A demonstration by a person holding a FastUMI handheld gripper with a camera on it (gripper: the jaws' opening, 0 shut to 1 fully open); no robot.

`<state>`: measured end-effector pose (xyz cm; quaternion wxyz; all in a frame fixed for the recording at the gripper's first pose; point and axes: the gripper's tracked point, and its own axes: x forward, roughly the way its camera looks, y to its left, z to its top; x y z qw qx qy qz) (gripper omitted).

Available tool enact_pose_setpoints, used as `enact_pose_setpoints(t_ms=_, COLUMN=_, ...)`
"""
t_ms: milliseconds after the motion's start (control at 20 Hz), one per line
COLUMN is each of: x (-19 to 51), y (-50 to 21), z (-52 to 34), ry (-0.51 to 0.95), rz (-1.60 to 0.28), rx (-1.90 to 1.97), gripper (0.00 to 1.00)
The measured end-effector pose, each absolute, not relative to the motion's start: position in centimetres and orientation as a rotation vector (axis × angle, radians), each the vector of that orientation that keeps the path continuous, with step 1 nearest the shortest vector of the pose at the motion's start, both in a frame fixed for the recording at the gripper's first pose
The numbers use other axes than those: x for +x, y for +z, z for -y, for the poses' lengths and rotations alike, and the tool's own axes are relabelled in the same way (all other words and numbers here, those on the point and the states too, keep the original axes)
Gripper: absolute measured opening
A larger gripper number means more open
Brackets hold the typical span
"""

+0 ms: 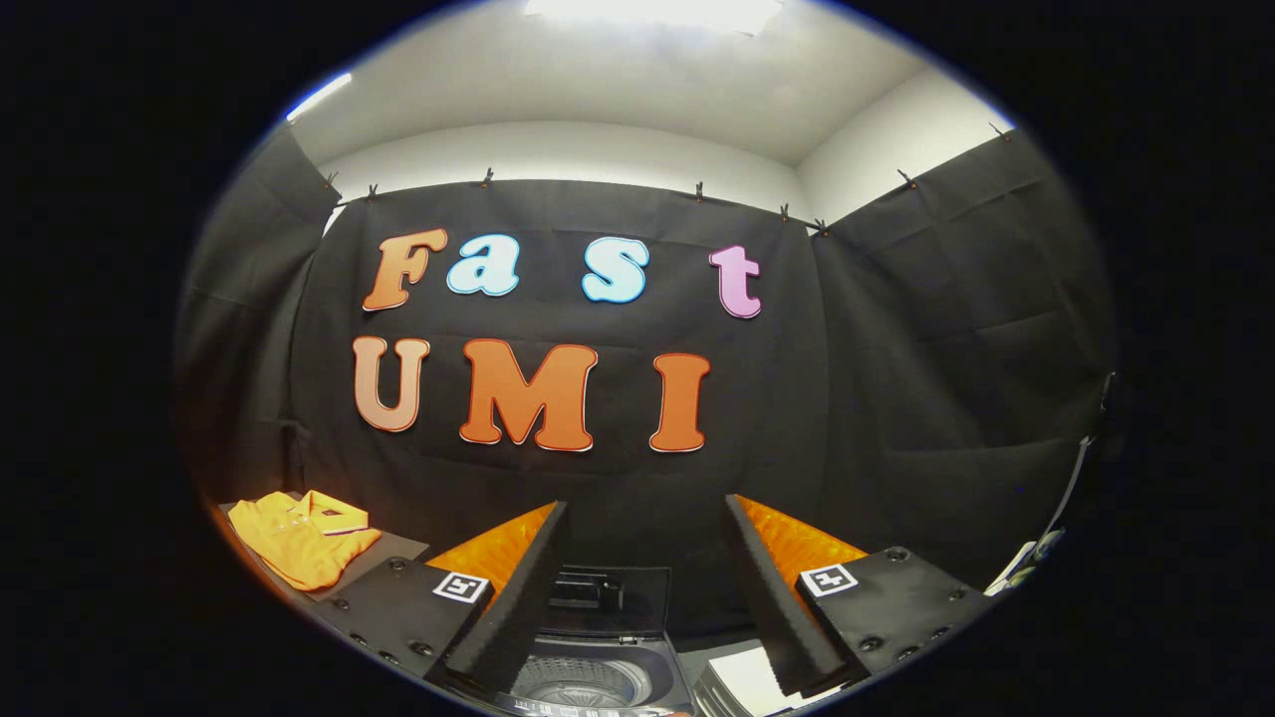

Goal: Put the clothes into the washing machine and then close the washing machine lid.

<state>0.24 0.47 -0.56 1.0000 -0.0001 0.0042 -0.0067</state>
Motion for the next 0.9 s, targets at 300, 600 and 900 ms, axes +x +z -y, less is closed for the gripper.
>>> enact_pose_setpoints(t_ms=300, x=-0.2, y=0.0, z=0.0, ry=-0.036, rz=0.005, rx=0.014, gripper=0.98)
enact_pose_setpoints(t_ms=600, x=-1.4, y=0.4, z=-0.1, ry=-0.031, rz=0.019, rx=0.030, gripper=0.98)
enact_pose_setpoints(t_ms=900, x=-1.8, y=-0.1, z=-0.1, ry=-0.070, rz=0.004, rx=0.054, gripper=0.98)
